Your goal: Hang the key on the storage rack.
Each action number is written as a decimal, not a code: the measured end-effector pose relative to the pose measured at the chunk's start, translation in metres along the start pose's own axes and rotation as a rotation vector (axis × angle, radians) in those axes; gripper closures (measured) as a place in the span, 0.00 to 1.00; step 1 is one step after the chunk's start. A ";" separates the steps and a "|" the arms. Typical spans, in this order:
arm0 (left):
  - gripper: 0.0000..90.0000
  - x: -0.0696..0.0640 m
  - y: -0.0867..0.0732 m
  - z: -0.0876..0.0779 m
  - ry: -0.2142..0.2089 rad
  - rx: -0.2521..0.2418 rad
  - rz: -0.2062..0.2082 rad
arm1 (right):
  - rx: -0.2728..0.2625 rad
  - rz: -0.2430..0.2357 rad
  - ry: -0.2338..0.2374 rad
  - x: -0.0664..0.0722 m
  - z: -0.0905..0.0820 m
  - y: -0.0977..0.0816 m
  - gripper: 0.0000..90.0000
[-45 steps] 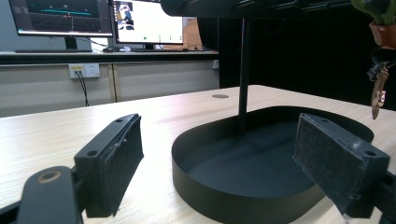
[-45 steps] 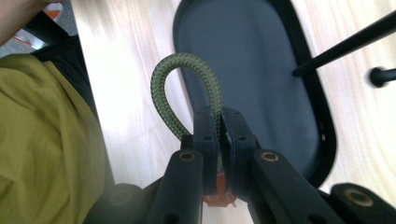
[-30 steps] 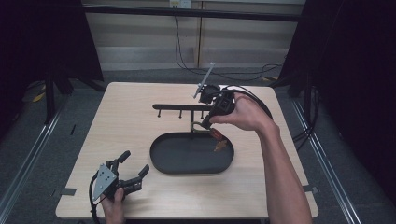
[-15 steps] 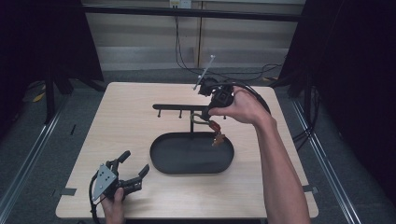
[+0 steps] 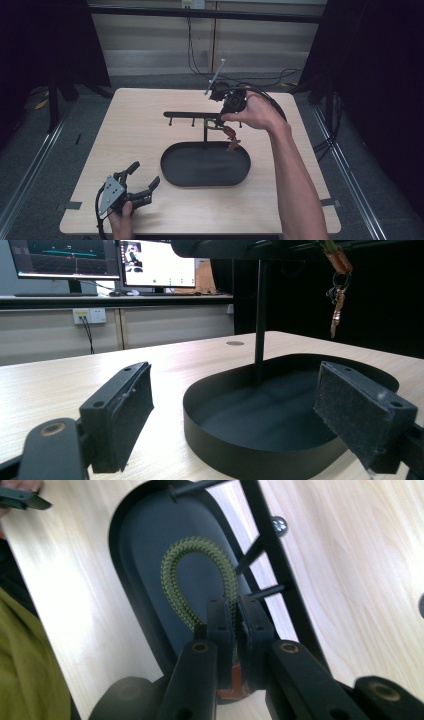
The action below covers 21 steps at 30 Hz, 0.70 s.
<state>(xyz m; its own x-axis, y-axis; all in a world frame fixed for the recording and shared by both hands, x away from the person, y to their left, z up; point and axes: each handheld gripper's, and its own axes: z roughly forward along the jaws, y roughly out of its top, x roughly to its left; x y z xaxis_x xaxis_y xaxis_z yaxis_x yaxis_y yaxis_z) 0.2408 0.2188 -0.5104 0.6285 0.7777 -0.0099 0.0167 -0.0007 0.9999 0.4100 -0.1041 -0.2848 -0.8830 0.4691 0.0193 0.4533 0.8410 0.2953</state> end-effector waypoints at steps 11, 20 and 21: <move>0.17 0.000 0.000 0.000 0.000 -0.004 -0.005 | 0.006 0.015 -0.017 -0.002 0.002 -0.005 0.95; 0.17 0.000 0.000 0.000 0.000 0.000 0.000 | -0.009 0.012 -0.018 -0.002 0.002 -0.007 0.93; 0.17 0.000 0.000 0.000 0.000 -0.001 -0.001 | -0.007 0.014 -0.017 -0.002 0.002 -0.007 0.93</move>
<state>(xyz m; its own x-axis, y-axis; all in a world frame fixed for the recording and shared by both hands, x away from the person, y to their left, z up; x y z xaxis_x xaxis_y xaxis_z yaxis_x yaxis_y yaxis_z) 0.2408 0.2187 -0.5104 0.6284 0.7778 -0.0110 0.0167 0.0007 0.9999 0.4088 -0.1105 -0.2893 -0.8742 0.4855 0.0070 0.4647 0.8324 0.3018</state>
